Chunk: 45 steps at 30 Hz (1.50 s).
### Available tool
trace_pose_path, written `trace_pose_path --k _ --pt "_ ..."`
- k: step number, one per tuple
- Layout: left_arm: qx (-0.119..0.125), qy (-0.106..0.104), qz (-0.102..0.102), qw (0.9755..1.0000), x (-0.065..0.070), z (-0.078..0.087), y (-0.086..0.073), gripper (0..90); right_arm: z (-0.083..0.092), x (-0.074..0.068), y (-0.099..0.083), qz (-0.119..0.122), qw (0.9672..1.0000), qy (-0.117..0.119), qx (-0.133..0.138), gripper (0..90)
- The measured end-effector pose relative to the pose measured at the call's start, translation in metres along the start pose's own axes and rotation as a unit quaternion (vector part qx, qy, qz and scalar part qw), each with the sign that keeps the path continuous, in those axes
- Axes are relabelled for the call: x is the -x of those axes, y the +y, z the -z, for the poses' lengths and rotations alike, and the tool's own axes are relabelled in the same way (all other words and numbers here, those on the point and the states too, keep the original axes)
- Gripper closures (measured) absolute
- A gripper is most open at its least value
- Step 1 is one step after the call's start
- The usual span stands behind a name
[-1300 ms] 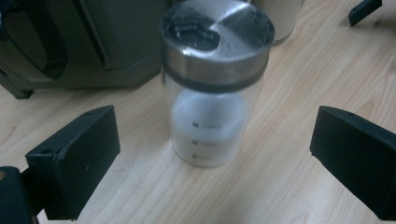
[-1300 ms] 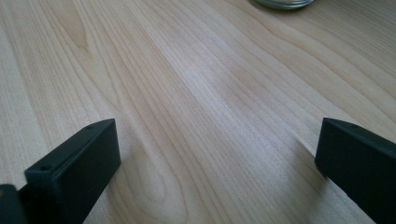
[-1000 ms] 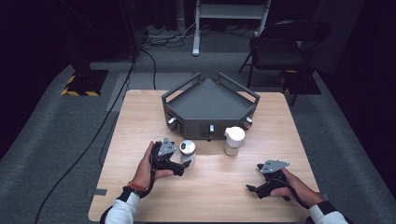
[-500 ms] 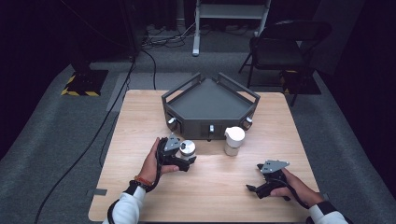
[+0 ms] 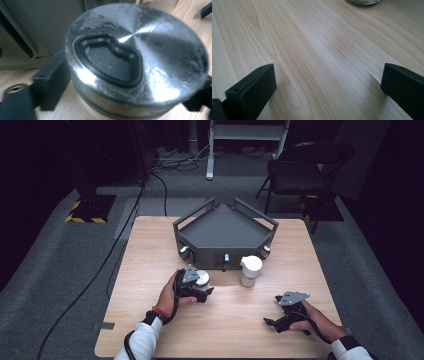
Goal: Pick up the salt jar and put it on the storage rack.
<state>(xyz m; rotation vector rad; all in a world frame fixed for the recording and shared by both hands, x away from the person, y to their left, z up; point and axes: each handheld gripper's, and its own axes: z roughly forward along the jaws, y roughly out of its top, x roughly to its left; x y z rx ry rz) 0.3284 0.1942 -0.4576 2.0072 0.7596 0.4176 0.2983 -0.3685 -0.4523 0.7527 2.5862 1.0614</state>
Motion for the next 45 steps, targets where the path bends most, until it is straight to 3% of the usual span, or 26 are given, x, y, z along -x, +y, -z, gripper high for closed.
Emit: trace_pose_path --k 2,4,15,31,45 --pt "0.011 -0.007 0.010 0.9999 -0.004 0.001 -0.004 25.0 0.000 0.000 0.000 0.000 1.0000 0.000 0.000 0.0" --pt "0.014 -0.012 0.007 0.9998 -0.004 0.001 -0.006 29.5 0.000 0.000 0.000 0.000 1.0000 0.000 0.000 0.0" --pt "0.008 -0.006 0.005 0.9999 -0.002 0.003 0.000 30.2 0.000 0.000 0.000 0.000 1.0000 0.000 0.000 0.0" --pt "0.034 -0.002 0.012 0.9993 0.008 0.023 0.018 30.3 0.000 0.000 0.000 0.000 1.0000 0.000 0.000 0.0" --pt "0.052 -0.008 0.015 0.9985 0.003 0.033 0.041 30.4 0.000 0.000 0.000 0.000 1.0000 0.000 0.000 0.0"
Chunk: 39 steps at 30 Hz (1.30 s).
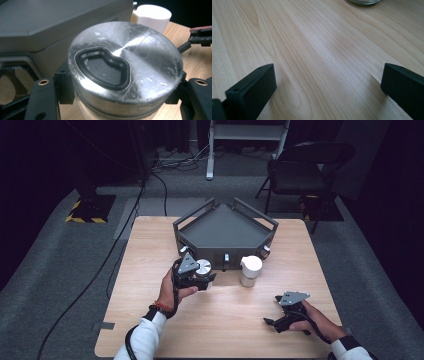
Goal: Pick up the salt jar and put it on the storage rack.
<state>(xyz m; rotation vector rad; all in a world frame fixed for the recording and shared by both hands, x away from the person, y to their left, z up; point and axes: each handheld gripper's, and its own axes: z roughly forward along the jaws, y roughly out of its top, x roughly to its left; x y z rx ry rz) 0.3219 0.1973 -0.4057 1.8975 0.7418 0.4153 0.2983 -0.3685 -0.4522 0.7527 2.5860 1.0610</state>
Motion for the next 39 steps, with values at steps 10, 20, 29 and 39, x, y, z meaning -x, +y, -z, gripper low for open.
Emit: trace_pose_path --k 10,20,29,39 --pt "0.016 0.010 -0.001 0.9998 0.000 0.003 0.017 30.5 0.000 0.000 0.000 0.000 1.0000 0.000 0.000 0.0" --pt "0.035 0.014 0.001 0.9993 0.001 0.004 0.040 30.5 0.000 0.000 0.000 0.000 1.0000 0.000 0.000 0.0" --pt "0.048 0.016 -0.004 0.9987 0.000 0.003 0.059 30.6 0.000 0.000 0.000 0.000 1.0000 -0.001 0.000 0.0" --pt "0.056 0.021 -0.013 0.9981 -0.004 0.001 0.081 30.8 0.000 0.000 0.000 -0.001 1.0000 0.000 0.000 0.0"
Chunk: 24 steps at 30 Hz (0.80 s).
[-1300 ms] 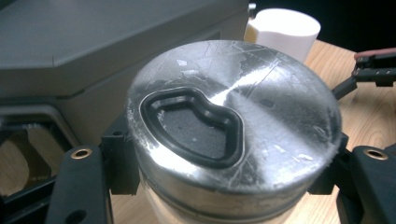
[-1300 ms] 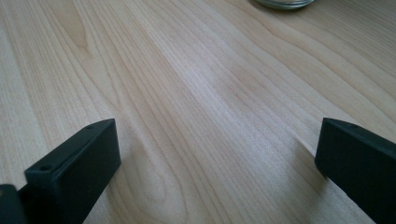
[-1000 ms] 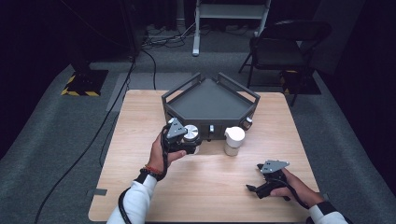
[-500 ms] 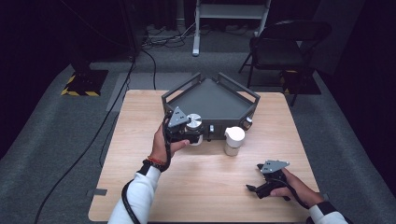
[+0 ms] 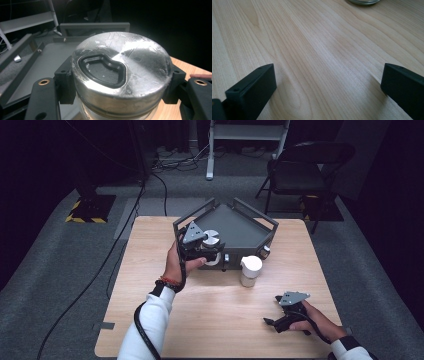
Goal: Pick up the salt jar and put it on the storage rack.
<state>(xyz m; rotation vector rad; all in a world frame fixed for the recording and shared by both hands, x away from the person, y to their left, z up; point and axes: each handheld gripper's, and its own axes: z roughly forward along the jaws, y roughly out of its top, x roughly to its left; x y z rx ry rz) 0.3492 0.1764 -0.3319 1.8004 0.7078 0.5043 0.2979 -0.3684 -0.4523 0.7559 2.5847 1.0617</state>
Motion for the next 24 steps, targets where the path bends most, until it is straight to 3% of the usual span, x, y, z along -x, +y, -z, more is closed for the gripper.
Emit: trace_pose_path --k 11,15,18,24 --pt "0.004 0.011 -0.008 0.9999 -0.009 -0.018 0.022 31.5 0.000 0.000 0.000 0.000 1.0000 0.000 0.000 0.0" --pt "0.010 0.013 0.000 0.9999 -0.014 -0.026 0.026 32.7 0.000 0.000 0.000 0.001 1.0000 0.001 0.000 0.0" --pt "-0.002 0.021 -0.009 0.9997 -0.015 -0.035 0.032 34.4 0.000 0.000 0.000 0.001 1.0000 0.001 0.000 0.0" --pt "0.001 0.031 0.003 0.9995 -0.023 -0.050 0.034 34.5 0.001 0.000 -0.001 0.004 1.0000 0.003 0.001 0.0"
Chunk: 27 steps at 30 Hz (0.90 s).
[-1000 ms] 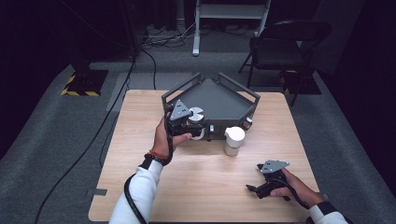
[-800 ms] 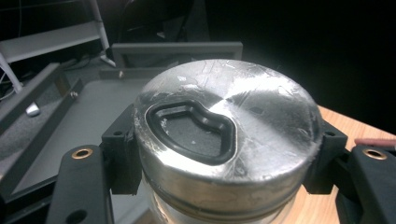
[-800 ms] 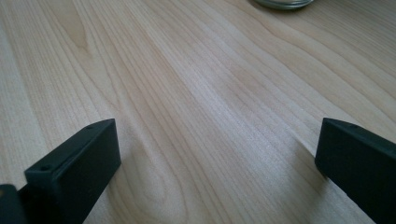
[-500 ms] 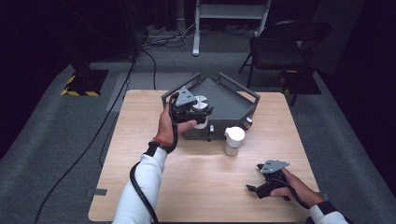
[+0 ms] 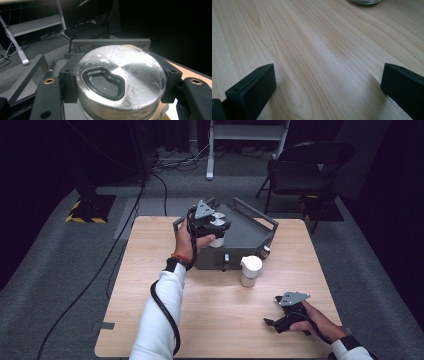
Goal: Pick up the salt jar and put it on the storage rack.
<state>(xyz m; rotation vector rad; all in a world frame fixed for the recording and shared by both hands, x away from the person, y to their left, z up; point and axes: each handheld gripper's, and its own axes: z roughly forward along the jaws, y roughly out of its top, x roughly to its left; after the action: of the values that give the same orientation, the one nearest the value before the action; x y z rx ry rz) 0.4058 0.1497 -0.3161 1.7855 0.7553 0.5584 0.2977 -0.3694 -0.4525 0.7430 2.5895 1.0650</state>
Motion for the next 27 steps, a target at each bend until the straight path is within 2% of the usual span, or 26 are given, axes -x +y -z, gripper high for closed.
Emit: trace_pose_path --k 8,18,27 --pt "-0.006 0.007 0.002 1.0000 -0.004 -0.016 0.008 34.6 0.000 0.001 0.000 0.003 1.0000 0.003 0.000 0.0" --pt "-0.025 0.018 0.006 0.9995 -0.005 -0.030 0.000 34.6 0.000 0.001 0.000 0.004 1.0000 0.005 0.000 0.0" --pt "-0.031 0.022 0.011 0.9992 -0.007 -0.034 -0.008 34.6 0.000 0.001 0.000 0.004 1.0000 0.005 0.000 0.0"
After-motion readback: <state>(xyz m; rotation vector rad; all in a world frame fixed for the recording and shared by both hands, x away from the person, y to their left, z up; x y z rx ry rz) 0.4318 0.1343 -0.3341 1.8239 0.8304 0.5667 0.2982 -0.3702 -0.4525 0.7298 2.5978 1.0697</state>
